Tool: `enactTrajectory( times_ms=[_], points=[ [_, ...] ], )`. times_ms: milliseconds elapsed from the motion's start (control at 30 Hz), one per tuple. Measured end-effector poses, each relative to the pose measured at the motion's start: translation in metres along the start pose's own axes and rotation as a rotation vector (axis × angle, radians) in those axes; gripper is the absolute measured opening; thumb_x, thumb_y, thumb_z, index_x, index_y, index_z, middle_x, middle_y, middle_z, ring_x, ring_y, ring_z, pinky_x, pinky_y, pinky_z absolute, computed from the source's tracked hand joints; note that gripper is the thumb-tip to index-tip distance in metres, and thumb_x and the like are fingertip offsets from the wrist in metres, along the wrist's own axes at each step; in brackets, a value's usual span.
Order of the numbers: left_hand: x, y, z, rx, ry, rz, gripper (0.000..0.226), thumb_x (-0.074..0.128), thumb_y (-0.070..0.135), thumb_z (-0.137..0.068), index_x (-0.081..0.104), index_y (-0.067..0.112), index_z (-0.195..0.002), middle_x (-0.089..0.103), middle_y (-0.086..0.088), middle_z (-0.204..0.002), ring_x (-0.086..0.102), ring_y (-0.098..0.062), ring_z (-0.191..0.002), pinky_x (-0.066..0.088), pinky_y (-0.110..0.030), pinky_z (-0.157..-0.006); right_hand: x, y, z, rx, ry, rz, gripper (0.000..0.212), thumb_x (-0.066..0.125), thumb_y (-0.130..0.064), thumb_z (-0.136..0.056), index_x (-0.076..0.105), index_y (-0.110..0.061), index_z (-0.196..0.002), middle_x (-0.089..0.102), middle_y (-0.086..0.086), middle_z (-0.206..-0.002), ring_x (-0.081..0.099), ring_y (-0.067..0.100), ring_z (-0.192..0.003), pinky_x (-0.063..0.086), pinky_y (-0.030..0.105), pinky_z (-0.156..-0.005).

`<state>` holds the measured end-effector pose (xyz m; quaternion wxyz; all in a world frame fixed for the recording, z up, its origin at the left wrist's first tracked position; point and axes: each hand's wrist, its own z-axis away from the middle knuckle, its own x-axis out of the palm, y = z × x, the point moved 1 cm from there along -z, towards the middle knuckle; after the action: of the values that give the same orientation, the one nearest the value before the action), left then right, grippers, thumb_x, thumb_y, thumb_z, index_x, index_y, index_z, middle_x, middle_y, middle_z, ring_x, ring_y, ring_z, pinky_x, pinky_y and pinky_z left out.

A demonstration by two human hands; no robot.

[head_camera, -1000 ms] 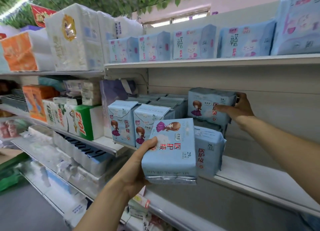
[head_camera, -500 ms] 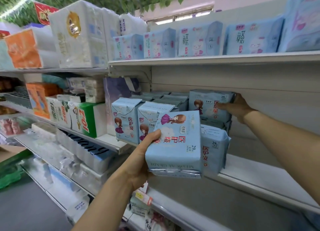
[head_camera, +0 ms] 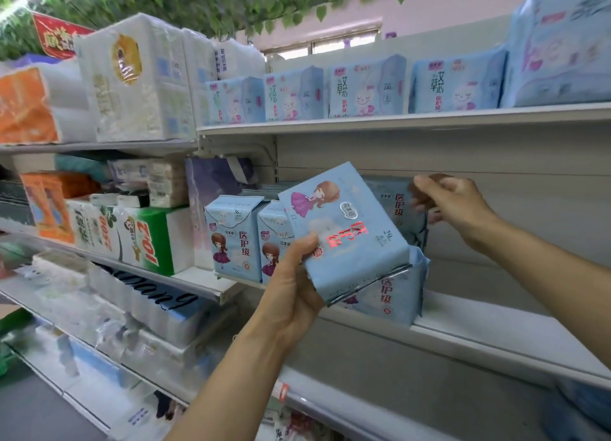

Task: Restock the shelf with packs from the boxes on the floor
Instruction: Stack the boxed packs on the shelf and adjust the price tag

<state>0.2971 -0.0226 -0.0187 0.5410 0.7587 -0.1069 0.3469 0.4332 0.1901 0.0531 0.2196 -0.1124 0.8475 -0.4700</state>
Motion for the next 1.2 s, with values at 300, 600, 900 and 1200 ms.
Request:
enactTrajectory(
  times_ms=[300,600,900,1200],
  points=[
    [0.036,-0.022,-0.029,0.194,0.084,0.140,0.087,0.081,0.028,-0.063,0.046,0.015,-0.141,0.065,-0.009,-0.130,0.065,-0.021,-0.114,0.058,-0.031,-0.080,0.016,-0.030,0.050,0.304,-0.424,-0.392,0.059,0.062,-0.056,-0.069,0.065,-0.018,-0.114,0.073,0.005,-0.092,0.071,0.021,-0.080,0.059,0.045,-0.068],
    [0.025,-0.031,-0.025,-0.025,0.162,-0.275,0.075,0.073,0.030,-0.086,0.030,0.021,-0.147,0.055,-0.001,-0.122,0.056,-0.014,-0.105,0.044,-0.038,-0.107,0.001,-0.011,0.023,0.125,0.079,-0.192,0.072,0.085,-0.026,-0.067,0.048,-0.009,-0.125,0.069,0.005,-0.108,0.071,0.017,-0.084,0.059,0.039,-0.062],
    [-0.005,-0.038,-0.014,-0.107,0.194,-0.273,0.050,0.069,0.019,-0.089,0.047,0.017,-0.134,0.066,-0.010,-0.118,0.062,-0.023,-0.113,0.044,-0.043,-0.108,-0.004,0.021,-0.023,0.052,0.041,0.134,0.055,0.087,-0.013,-0.067,0.049,-0.014,-0.107,0.066,0.002,-0.101,0.068,0.020,-0.091,0.057,0.040,-0.084],
    [-0.010,-0.041,-0.019,-0.086,0.221,-0.237,0.045,0.067,0.016,-0.090,0.050,0.015,-0.132,0.070,-0.010,-0.113,0.067,-0.021,-0.105,0.048,-0.043,-0.104,0.010,0.019,-0.032,0.066,-0.012,0.223,0.086,0.084,-0.010,-0.072,0.033,-0.011,-0.142,0.054,0.000,-0.110,0.057,0.019,-0.096,0.048,0.030,-0.081]
  ],
)
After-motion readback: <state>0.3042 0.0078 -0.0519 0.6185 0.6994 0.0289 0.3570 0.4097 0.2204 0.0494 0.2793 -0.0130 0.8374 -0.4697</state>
